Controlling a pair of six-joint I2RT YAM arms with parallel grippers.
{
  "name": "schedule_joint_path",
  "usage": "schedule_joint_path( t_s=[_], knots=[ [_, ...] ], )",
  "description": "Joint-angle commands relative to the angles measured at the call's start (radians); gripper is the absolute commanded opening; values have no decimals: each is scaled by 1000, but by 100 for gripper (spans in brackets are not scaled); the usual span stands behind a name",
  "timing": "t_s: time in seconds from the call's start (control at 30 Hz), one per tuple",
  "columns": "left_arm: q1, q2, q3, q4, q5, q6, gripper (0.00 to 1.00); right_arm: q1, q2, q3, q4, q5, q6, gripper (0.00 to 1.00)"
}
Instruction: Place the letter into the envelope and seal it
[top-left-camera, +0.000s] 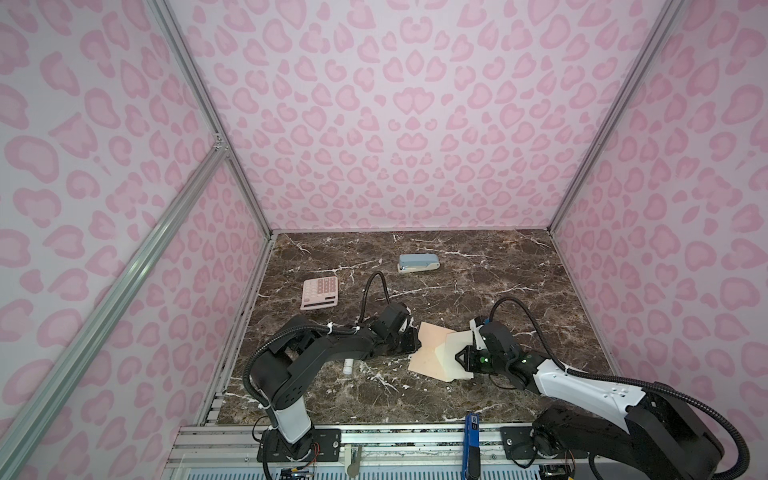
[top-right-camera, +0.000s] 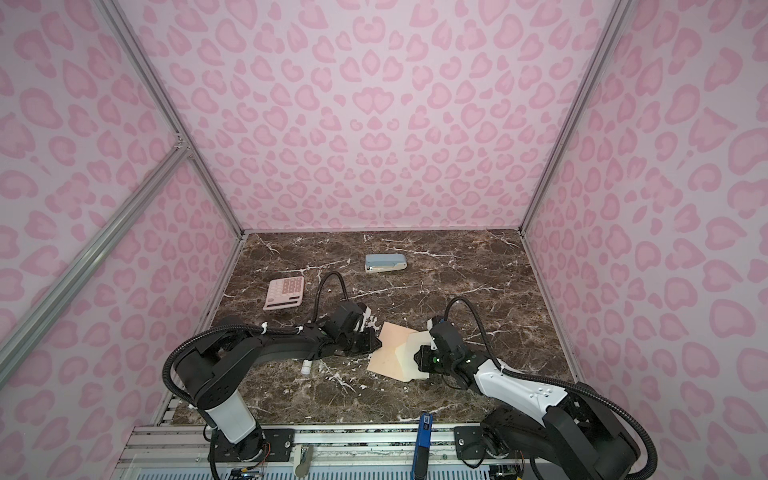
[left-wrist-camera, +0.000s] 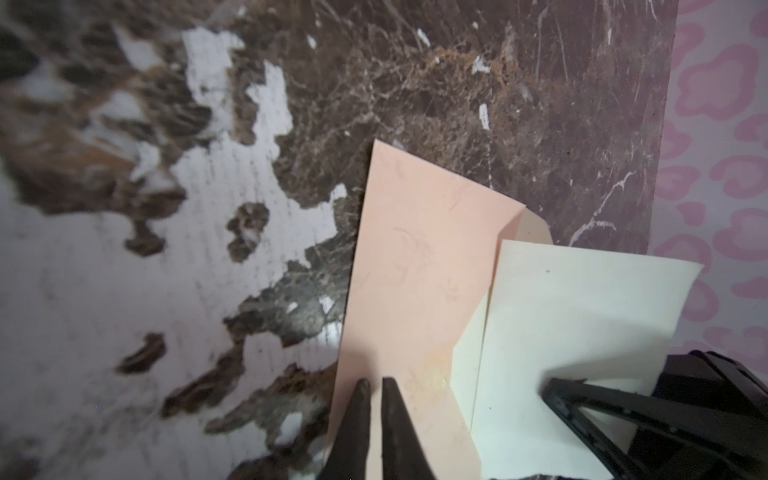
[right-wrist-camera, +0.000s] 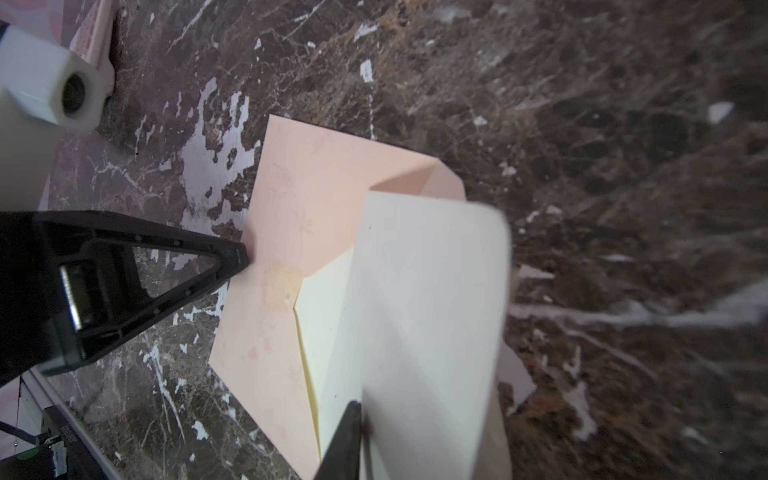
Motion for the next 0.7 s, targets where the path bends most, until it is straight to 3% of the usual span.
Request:
schedule_joint_path(
  t_s=[0.0,0.23,0.67],
  knots=[
    [1,19,-6,-141,-49,12,12,-6,9,-4,14,-17,17,12],
    [0,18,-8,-145,-61,9,11,-9,-19,-6,-12,-14,86,0],
    [0,27,-7,-145,-65,11,11,-11,-60,-21,-68,-1,184,0]
  ],
)
